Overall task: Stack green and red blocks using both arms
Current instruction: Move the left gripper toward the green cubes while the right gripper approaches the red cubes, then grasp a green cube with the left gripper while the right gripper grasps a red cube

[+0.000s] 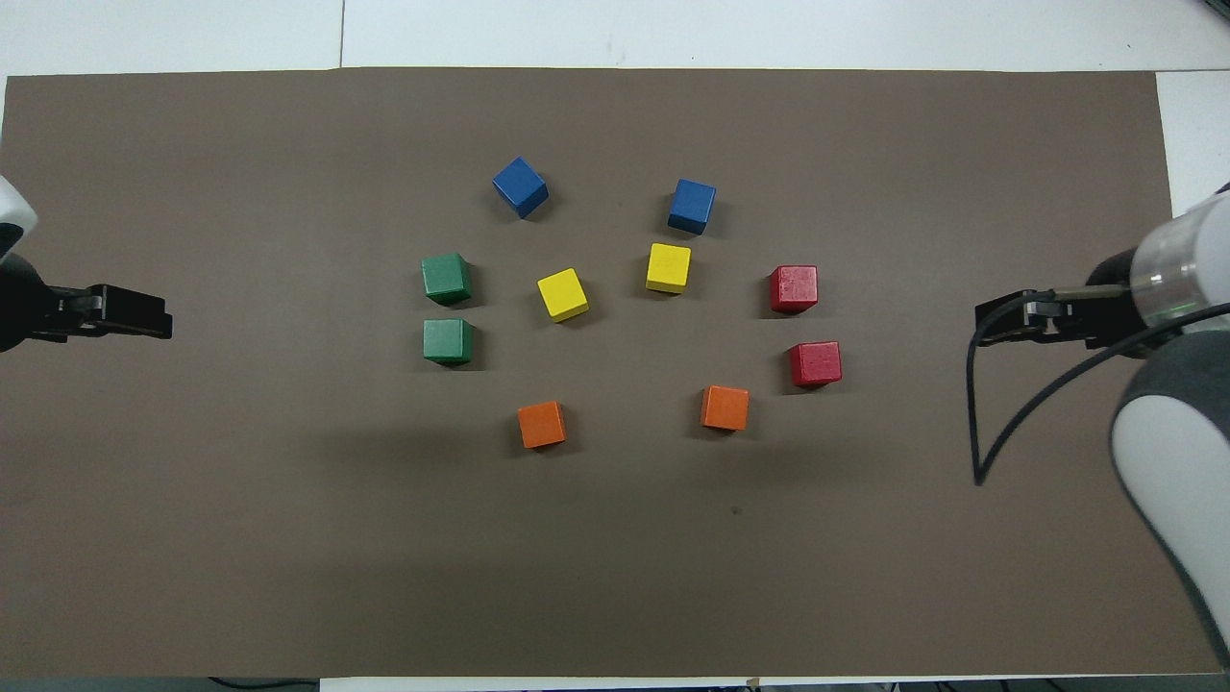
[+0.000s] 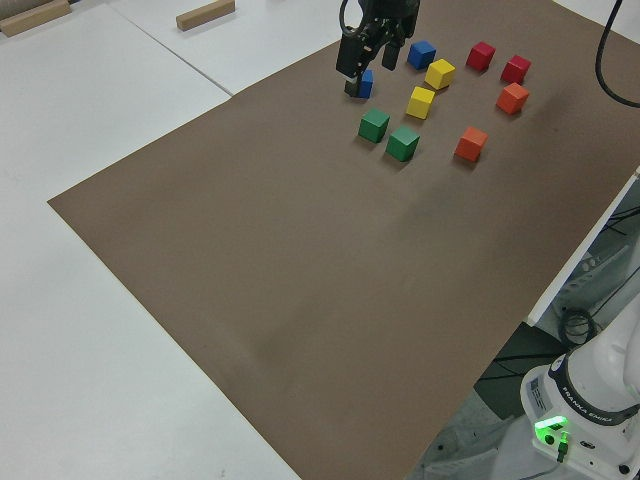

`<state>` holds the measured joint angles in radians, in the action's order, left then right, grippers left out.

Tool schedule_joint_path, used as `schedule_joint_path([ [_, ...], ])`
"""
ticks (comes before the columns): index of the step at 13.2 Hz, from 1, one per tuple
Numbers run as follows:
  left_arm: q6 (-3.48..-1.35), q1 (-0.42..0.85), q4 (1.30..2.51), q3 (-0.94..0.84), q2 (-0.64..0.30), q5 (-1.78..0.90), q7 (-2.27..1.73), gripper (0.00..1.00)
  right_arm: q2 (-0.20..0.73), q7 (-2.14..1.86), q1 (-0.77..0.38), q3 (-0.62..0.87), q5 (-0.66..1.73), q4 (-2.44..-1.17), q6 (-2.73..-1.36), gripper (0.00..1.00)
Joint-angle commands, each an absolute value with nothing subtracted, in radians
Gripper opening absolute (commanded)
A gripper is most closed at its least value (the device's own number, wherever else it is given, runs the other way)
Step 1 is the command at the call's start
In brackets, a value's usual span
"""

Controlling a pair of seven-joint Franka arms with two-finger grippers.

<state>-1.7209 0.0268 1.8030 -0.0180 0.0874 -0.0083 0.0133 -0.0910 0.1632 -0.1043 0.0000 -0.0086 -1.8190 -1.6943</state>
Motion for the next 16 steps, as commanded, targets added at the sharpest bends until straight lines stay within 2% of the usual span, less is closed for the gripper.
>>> schedule_joint_path([
  [1, -1.849, 0.122, 1.928, -0.009, 0.13, -0.021, -0.088, 1.0, -0.123, 0.257, -0.161, 0.002, 0.005, -1.982, -1.862, 1.0],
  [4, -1.958, 0.219, 1.986, -0.009, 0.094, -0.021, -0.207, 1.0, -0.074, 0.285, -0.201, 0.002, 0.005, -2.046, -1.971, 1.0],
  [8, -2.089, 0.32, 2.011, -0.009, -0.021, -0.021, -0.268, 1.0, -0.032, 0.314, -0.232, 0.0, 0.005, -2.118, -2.106, 1.0],
  [11, -2.259, 0.365, 2.089, -0.009, -0.06, -0.021, -0.282, 1.0, 0.015, 0.322, -0.248, 0.0, 0.005, -2.137, -2.192, 1.0],
  [13, -2.342, 0.393, 2.092, -0.009, -0.127, -0.021, -0.331, 1.0, 0.038, 0.322, -0.255, 0.002, 0.005, -2.144, -2.235, 1.0],
  [16, -2.367, 0.402, 2.092, -0.008, -0.161, -0.021, -0.328, 1.0, 0.061, 0.322, -0.255, 0.0, 0.005, -2.164, -2.293, 1.0],
])
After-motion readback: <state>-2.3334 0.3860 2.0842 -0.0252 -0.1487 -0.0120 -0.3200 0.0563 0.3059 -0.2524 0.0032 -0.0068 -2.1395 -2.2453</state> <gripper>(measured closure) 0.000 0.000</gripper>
